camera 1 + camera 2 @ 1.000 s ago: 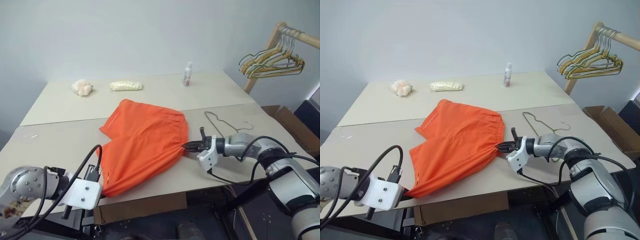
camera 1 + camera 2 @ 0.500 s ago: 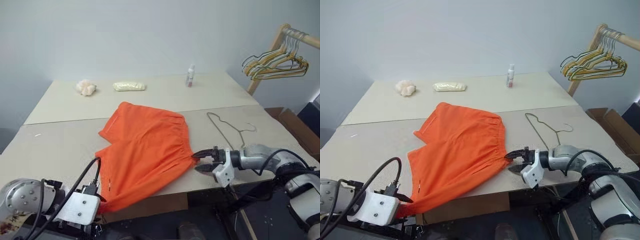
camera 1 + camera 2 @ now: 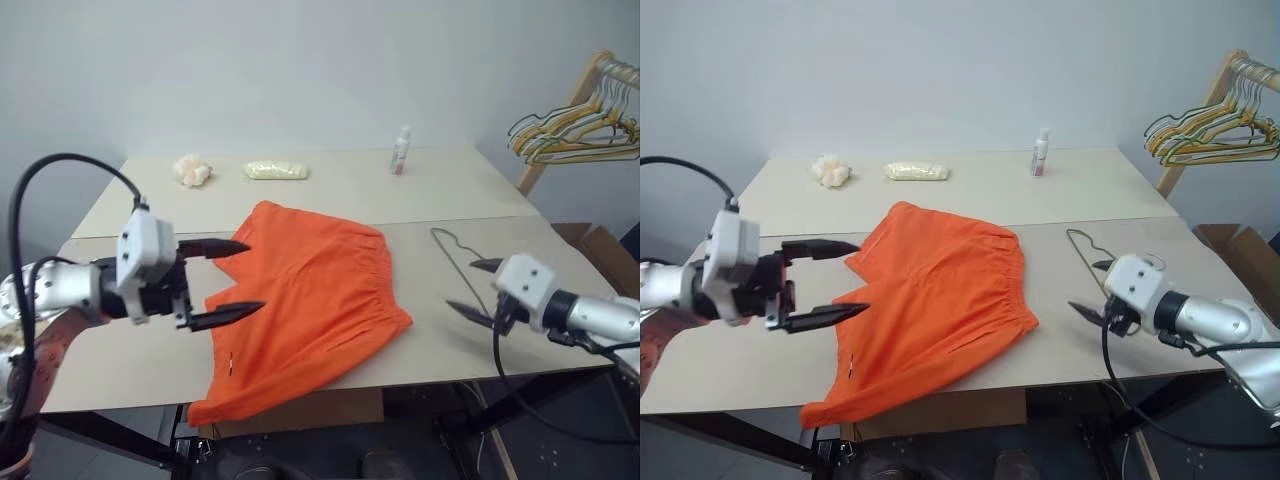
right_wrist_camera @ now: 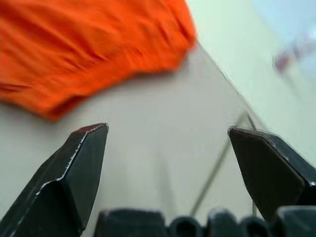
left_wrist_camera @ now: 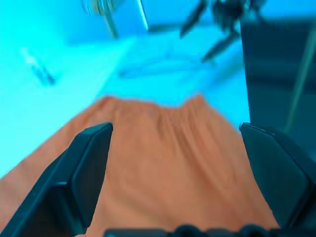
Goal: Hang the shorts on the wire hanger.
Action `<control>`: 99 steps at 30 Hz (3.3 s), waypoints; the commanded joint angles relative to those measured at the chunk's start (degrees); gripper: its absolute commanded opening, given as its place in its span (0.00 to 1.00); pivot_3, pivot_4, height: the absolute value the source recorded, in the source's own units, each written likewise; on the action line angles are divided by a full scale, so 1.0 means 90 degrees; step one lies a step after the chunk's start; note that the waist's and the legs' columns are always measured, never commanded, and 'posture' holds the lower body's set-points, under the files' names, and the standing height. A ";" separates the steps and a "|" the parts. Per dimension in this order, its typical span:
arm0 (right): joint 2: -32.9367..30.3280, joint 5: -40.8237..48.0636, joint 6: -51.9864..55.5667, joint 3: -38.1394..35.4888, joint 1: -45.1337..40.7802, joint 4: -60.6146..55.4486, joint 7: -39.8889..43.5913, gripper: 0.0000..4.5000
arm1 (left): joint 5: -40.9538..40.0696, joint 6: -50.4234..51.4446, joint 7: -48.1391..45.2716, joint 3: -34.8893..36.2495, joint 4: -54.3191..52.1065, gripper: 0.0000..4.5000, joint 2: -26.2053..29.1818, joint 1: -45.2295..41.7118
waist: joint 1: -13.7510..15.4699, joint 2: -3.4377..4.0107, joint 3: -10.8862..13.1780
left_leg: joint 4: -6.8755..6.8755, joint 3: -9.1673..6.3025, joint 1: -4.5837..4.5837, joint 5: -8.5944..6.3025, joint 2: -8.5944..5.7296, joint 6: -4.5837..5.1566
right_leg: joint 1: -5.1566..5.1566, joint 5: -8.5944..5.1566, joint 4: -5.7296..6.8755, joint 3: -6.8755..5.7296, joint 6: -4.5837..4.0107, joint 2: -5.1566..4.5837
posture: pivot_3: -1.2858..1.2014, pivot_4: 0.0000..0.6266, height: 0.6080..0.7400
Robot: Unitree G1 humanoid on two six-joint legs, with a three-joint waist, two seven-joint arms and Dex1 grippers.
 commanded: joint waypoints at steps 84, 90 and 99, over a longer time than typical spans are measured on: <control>0.2738 -0.5571 -0.5224 -0.0235 -0.3331 0.2108 -0.0582 0.00 | 0.2745 -0.0044 -0.1364 -0.2658 0.3744 0.96 -0.1031 -0.3107 | -0.0118 -0.0014 -0.0011 | 0.0015 0.0003 -0.0111 0.0015 0.0010 -0.0038 | -0.0118 0.0010 0.0003 0.0012 -0.0008 0.0055 | 0.46 0.00 1.00; 0.2816 -0.5490 -0.5017 -0.0319 -0.3380 0.1996 -0.0582 0.00 | 0.2873 -0.0073 -0.1419 -0.2608 0.3775 0.57 -0.1041 -0.3053 | -0.0140 -0.0014 -0.0011 | 0.0016 0.0002 -0.0111 0.0015 0.0011 -0.0037 | -0.0120 0.0010 0.0010 0.0013 -0.0008 0.0056 | 0.46 0.00 1.00; 0.2785 -0.5506 -0.4975 -0.0323 -0.3463 0.1995 -0.0484 0.00 | 0.2828 0.0033 -0.1357 -0.2404 0.3746 0.01 -0.1062 -0.3021 | -0.0132 -0.0014 -0.0011 | 0.0019 0.0000 -0.0111 0.0015 0.0011 -0.0037 | -0.0120 0.0010 0.0010 0.0013 -0.0008 0.0055 | 0.46 0.00 1.00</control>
